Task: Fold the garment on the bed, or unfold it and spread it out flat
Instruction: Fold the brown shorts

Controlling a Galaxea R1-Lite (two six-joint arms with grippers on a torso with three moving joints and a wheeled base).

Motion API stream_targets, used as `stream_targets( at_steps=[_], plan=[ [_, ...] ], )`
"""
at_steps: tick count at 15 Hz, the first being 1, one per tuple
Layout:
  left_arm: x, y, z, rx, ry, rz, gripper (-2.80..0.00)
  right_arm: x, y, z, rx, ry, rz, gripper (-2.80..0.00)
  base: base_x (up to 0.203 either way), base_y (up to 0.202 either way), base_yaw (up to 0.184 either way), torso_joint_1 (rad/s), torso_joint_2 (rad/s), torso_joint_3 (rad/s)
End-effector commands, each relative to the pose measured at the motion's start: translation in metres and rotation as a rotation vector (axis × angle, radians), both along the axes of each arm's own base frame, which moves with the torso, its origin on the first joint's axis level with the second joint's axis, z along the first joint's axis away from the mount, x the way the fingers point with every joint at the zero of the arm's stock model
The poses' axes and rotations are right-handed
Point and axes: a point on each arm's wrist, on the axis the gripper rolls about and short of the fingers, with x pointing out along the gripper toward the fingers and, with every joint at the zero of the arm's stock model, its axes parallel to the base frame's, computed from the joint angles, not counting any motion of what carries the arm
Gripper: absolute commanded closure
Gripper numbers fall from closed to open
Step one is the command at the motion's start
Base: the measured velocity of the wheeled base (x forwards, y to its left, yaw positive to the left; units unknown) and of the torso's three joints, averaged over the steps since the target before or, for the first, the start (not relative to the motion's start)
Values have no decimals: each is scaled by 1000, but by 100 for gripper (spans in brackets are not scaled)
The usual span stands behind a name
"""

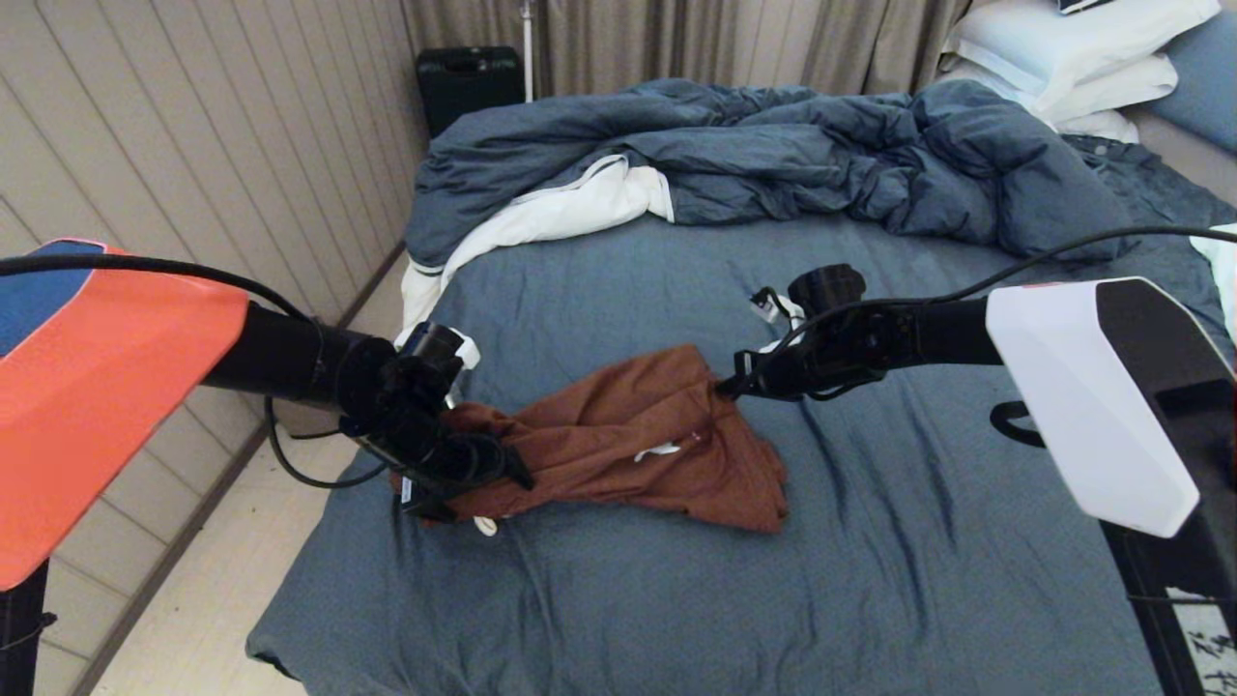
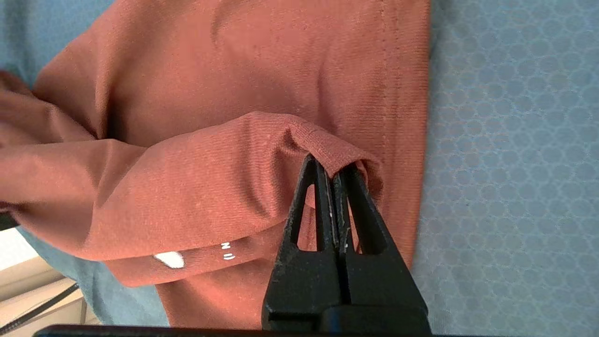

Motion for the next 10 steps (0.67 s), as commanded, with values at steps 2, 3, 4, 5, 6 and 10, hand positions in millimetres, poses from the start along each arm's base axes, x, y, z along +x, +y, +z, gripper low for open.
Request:
stream_targets(
  at_steps=[2,3,4,5,6,10],
  plan=[
    [2,0,1,-5,2,12,-280,0,0,1,3,-1,2,0,0,0,0,0,0,0],
    [1,0,2,-6,2,12,-280,0,0,0,2,3,2,0,0,0,0,0,0,0],
    [-2,1,7,-8,-1,16,-280,0,0,-1,2,5,2,0,0,0,0,0,0,0],
    [-5,3,9,-8,1,18,-280,0,1,-1,2,3,3,0,0,0,0,0,0,0],
    [-7,4,10,-7,2,20,-280,0,1,-1,2,3,3,0,0,0,0,0,0,0],
    [0,17,15,-15,-21,58,-280,0,4,-5,0,13,9,0,0,0,0,0,0,0]
  ],
)
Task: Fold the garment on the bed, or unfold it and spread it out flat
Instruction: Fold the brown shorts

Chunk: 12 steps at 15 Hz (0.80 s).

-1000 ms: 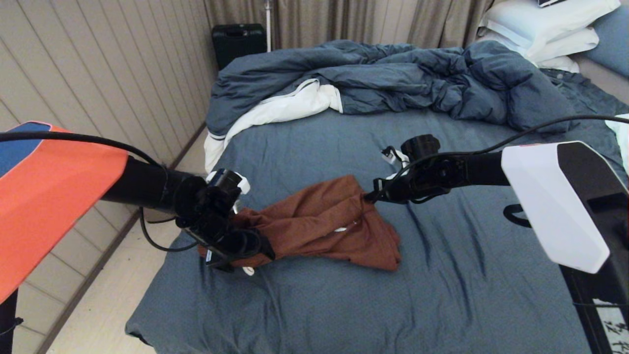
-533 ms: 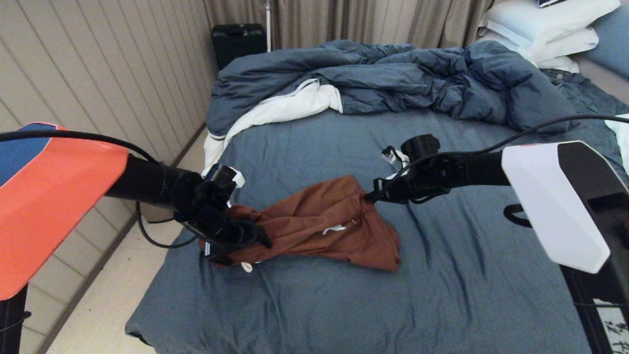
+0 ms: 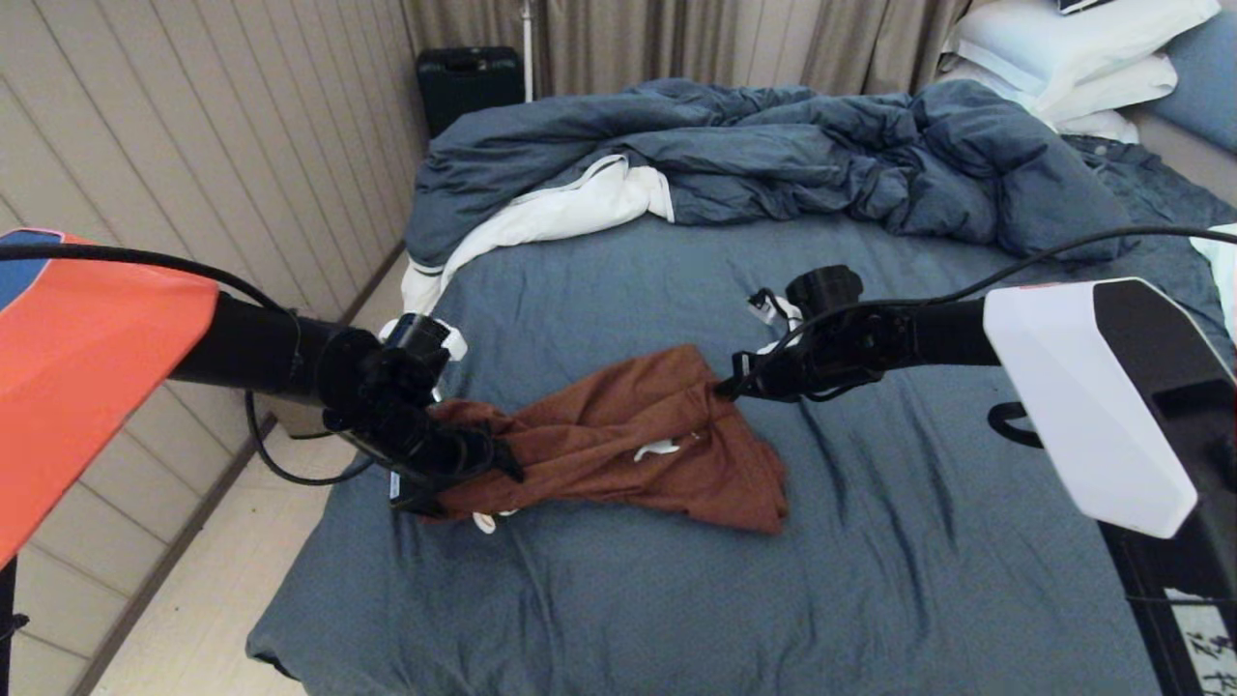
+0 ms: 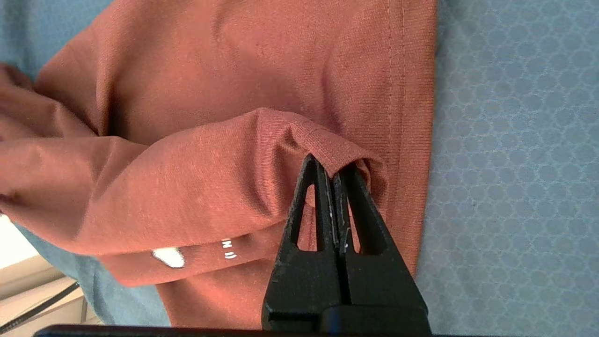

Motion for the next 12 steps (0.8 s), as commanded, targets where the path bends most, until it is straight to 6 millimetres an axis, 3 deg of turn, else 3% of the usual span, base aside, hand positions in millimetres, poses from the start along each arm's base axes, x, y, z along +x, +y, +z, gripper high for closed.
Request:
stream_targets(
  at_steps=[1,5,6,12],
  plan=[
    [2,5,5,-7,-12,16,-280,0,2,-3,1,9,5,0,0,0,0,0,0,0],
    [7,10,2,-6,-13,31,-280,0,3,-4,0,11,6,0,0,0,0,0,0,0],
    [7,10,1,-4,-12,32,0,1,3,-5,0,12,6,0,0,0,0,0,0,0],
    [9,9,11,-17,-42,31,0,0,3,-5,0,12,7,0,0,0,0,0,0,0]
  ],
)
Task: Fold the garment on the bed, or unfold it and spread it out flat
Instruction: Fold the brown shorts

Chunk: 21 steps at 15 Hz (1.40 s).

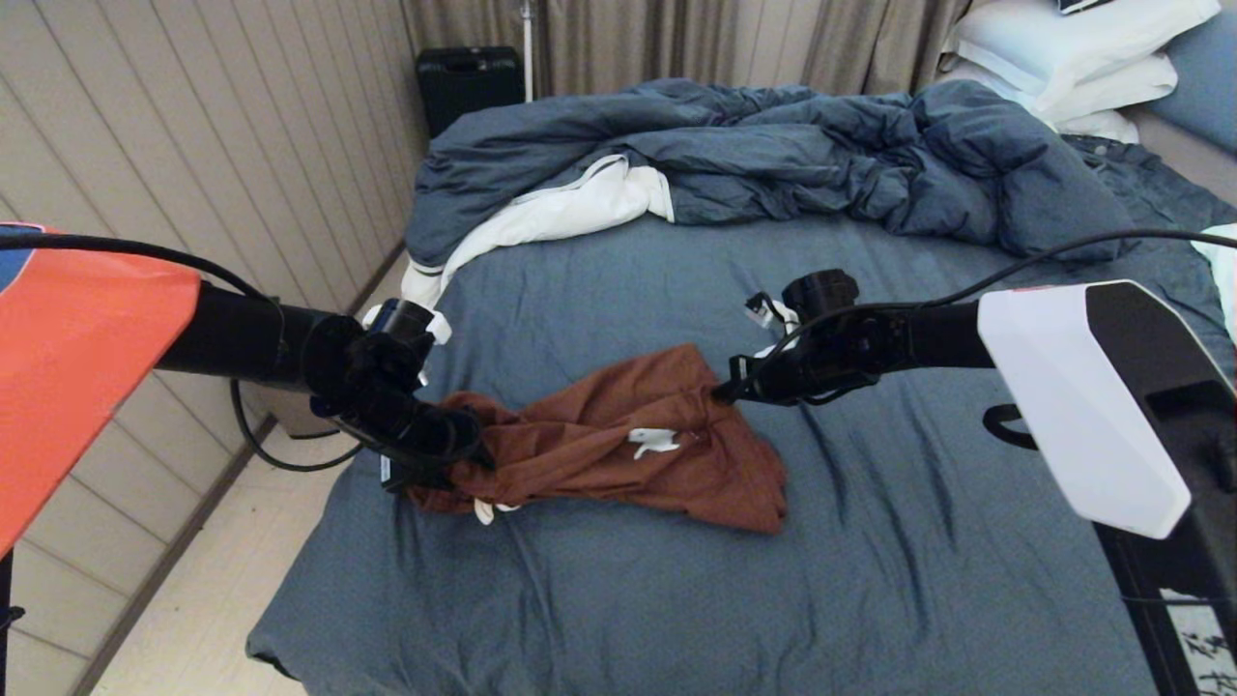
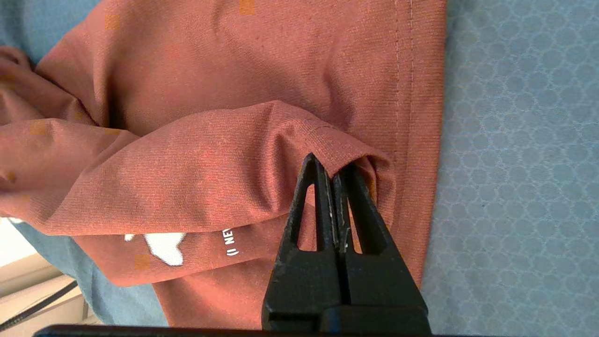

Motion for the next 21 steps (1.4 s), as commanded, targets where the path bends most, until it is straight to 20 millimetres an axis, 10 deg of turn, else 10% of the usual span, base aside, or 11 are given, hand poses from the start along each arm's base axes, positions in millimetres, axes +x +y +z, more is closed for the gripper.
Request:
stream_targets(
  at_steps=[1,10,21],
  plan=[
    [-1,0,4,-5,-5,3,0,0,0,-1,2,3,1,0,0,0,0,0,0,0],
    [-31,8,44,-15,-31,-4,0,-5,-1,2,0,16,0,0,0,0,0,0,0,0],
    [-139,-19,51,66,179,-201,0,-85,-19,24,-52,122,17,0,0,0,0,0,0,0]
  ],
)
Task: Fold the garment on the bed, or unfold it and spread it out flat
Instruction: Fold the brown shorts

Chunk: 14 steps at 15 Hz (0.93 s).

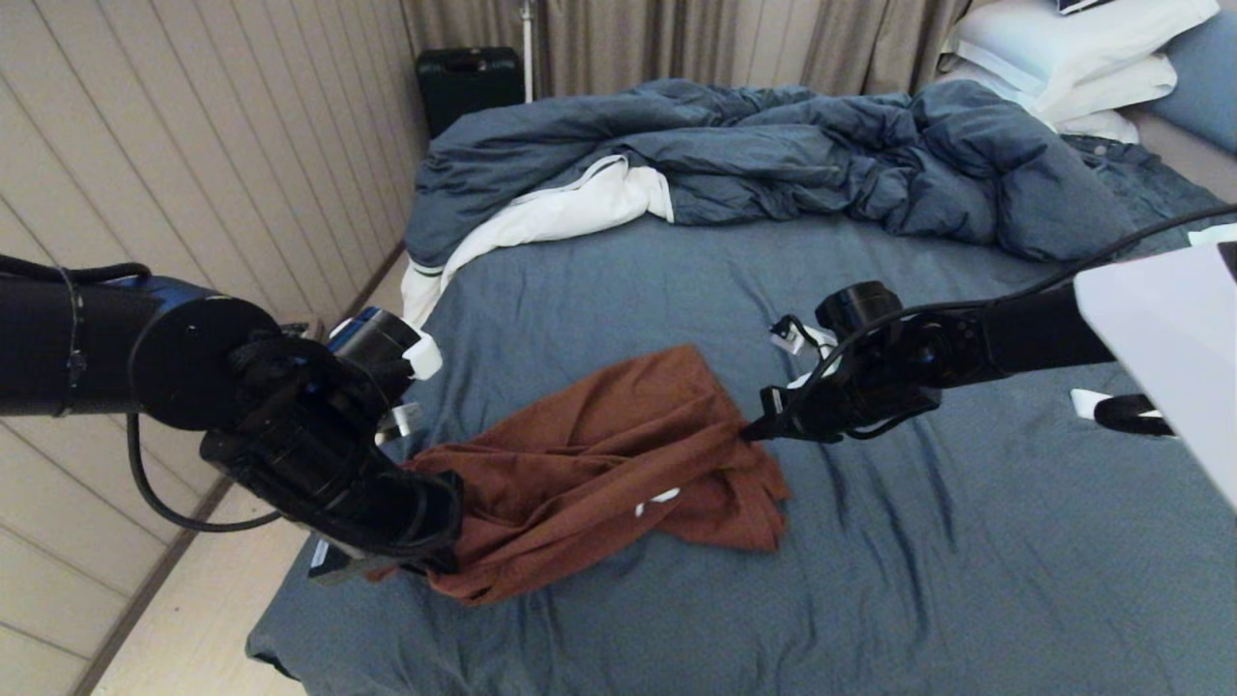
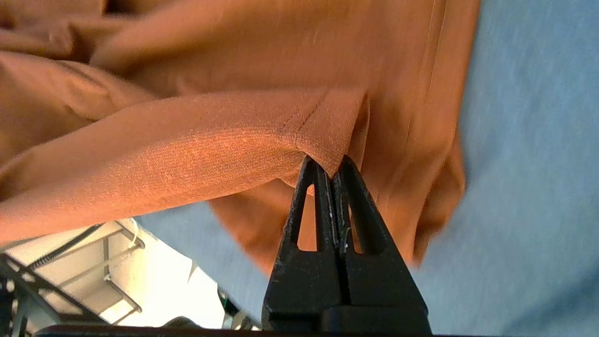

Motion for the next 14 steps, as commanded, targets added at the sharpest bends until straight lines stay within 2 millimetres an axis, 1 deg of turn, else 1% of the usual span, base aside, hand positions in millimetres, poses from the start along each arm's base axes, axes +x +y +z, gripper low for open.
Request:
stream_targets(
  at_steps=[1,4,6,8,9,10,12,14],
  plan=[
    [-23,-11,-3,10,30,-56,0,-22,-4,12,-3,0,4,0,0,0,0,0,0,0],
    [-45,-24,-1,5,56,-83,0,-41,-9,17,-17,6,14,0,0,0,0,0,0,0],
    [-59,-31,-9,28,102,-115,0,-48,-15,14,-29,19,12,0,0,0,0,0,0,0],
    [-72,-32,-21,59,154,-123,0,-53,-17,7,-42,43,19,0,0,0,0,0,0,0],
    [-77,-30,-22,66,163,-125,0,-56,-17,5,-46,52,19,0,0,0,0,0,0,0],
    [-80,-28,-19,59,153,-125,0,-57,-18,6,-49,46,22,0,0,0,0,0,0,0],
    [-78,-24,-5,25,86,-112,0,-53,-16,9,-46,27,24,0,0,0,0,0,0,0],
    [-62,-18,12,10,-8,-52,0,-42,-13,16,-36,-11,23,0,0,0,0,0,0,0]
  ],
)
